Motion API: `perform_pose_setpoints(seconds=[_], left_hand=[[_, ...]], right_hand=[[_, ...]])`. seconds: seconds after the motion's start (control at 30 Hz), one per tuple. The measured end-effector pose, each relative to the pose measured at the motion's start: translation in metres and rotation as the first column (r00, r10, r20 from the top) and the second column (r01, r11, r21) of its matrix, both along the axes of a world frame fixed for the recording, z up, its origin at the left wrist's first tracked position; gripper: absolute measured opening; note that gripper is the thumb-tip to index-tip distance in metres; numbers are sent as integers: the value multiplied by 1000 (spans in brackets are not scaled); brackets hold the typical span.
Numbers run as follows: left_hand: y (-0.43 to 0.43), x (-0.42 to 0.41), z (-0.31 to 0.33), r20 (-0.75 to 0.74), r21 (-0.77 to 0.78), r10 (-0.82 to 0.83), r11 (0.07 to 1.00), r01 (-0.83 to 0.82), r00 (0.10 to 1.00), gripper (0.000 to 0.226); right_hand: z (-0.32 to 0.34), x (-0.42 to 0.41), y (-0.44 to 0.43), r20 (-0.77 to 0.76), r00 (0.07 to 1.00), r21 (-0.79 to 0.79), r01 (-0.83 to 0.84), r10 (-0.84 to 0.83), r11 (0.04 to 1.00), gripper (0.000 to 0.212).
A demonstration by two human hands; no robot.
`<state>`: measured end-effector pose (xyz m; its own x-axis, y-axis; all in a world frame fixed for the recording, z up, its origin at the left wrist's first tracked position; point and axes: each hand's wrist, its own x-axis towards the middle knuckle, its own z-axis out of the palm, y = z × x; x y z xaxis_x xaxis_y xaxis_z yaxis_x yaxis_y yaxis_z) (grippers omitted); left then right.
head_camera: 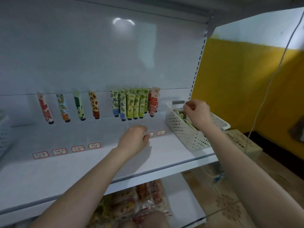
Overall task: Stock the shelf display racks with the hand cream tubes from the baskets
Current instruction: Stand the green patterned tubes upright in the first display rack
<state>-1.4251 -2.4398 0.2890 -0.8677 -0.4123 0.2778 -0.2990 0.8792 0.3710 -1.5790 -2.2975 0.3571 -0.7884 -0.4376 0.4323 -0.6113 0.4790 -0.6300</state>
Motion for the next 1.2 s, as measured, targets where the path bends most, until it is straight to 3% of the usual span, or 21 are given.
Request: perform_pose_setpoints(seconds=[0.2,0.37,0.53,0.67,0.77,0.9,1.0,1.2], left_hand=[[32,-59,33,-68,-53,-119,992,116,991,29],[49,-106,48,-74,-97,-227,971,220,971,31],[57,-159,52,142,-137,-325,929,343,935,33],[60,-190,54,416,-102,-353,898,429,838,55],[62,-202,53,550,-152,-323,868,473,770,58],[67,-208,47,611,-147,-327,848,509,721,42],[69,-213,41,602,-176,-318,842,510,733,39],[68,-216,40,574,-215,-320,829,516,753,43]], right_hand=[[0,-46,53,53,986,173,148,-159,974,23],[-5,-74,68,145,963,414,149,-227,898,25],[-10,-92,64,125,970,563,104,-209,820,21],[-17,-103,57,71,975,659,111,-209,744,34],[-21,-106,52,6,978,722,139,-207,677,35],[-24,-107,48,-60,978,758,175,-201,628,30],[-25,-104,47,-114,975,774,208,-192,598,7],[-27,-102,45,-163,966,789,251,-203,560,19]])
